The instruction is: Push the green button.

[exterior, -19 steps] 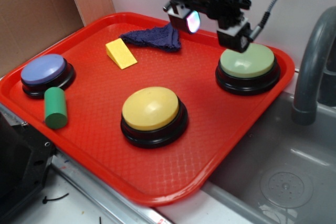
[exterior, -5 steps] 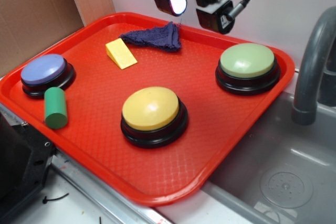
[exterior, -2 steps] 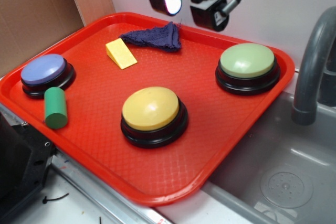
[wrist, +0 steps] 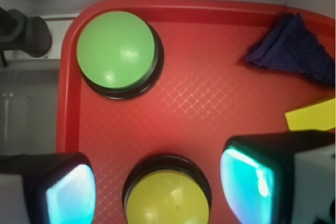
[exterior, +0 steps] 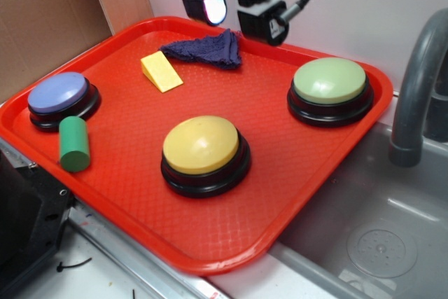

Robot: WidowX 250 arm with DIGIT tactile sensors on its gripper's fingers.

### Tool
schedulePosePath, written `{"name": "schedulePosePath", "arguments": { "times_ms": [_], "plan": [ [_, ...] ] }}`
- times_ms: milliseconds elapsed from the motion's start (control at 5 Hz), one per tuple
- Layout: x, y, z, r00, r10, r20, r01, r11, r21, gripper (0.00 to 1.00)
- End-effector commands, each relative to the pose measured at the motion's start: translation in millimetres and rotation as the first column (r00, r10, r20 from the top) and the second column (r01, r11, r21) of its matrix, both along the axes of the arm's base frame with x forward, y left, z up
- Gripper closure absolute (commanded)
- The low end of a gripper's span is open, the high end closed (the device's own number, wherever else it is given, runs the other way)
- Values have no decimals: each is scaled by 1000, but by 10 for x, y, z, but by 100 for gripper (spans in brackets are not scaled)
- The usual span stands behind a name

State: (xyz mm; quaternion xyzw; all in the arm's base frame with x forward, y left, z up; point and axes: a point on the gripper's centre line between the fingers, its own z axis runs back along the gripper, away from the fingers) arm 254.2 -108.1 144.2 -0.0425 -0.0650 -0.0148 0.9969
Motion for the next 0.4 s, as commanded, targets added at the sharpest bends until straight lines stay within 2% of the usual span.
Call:
{"name": "schedulePosePath", "arguments": {
  "times_ms": [0, 200],
  "plan": [
    [-113, 109, 227, 998, 35, 47, -34, 999, -12, 0],
    [-139, 149, 231, 998, 49, 26, -49, 999, 0, 0]
  ]
}}
